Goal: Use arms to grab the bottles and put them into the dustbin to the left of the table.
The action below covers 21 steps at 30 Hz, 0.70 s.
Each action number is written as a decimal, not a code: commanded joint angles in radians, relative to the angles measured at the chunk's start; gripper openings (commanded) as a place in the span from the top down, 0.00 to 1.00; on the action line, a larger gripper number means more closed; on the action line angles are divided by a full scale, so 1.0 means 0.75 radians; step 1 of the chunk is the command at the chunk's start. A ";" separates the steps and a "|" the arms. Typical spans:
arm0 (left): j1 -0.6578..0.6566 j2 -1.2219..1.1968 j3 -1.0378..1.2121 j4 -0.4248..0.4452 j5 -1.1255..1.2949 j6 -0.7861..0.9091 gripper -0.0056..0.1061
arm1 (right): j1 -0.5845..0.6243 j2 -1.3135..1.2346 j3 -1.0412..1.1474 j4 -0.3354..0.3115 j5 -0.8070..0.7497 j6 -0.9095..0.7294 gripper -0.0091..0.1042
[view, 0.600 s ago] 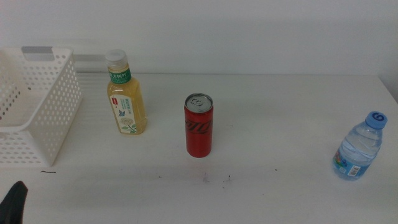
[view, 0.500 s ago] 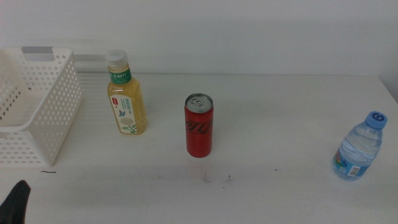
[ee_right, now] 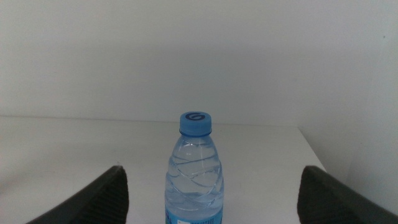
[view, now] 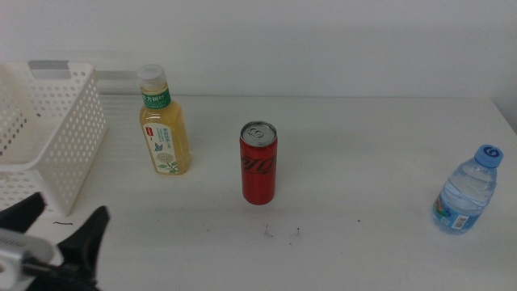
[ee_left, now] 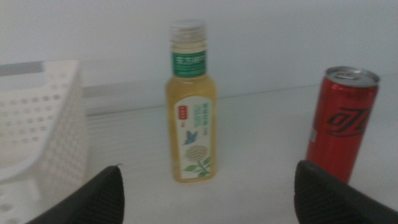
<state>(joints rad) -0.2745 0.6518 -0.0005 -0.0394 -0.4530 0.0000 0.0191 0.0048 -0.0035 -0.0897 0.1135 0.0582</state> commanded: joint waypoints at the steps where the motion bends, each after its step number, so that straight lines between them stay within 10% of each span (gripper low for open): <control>1: -0.050 0.131 0.001 -0.016 -0.179 0.000 0.11 | 0.002 -0.006 0.005 -0.013 -0.003 -0.003 0.10; 21: -0.266 1.105 0.001 0.073 -1.024 0.034 0.11 | 0.002 -0.006 0.005 -0.013 -0.003 -0.003 0.10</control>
<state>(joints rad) -0.4682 1.4412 -0.0023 0.0000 -1.1899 0.0277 0.0191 0.0048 -0.0035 -0.0897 0.1135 0.0582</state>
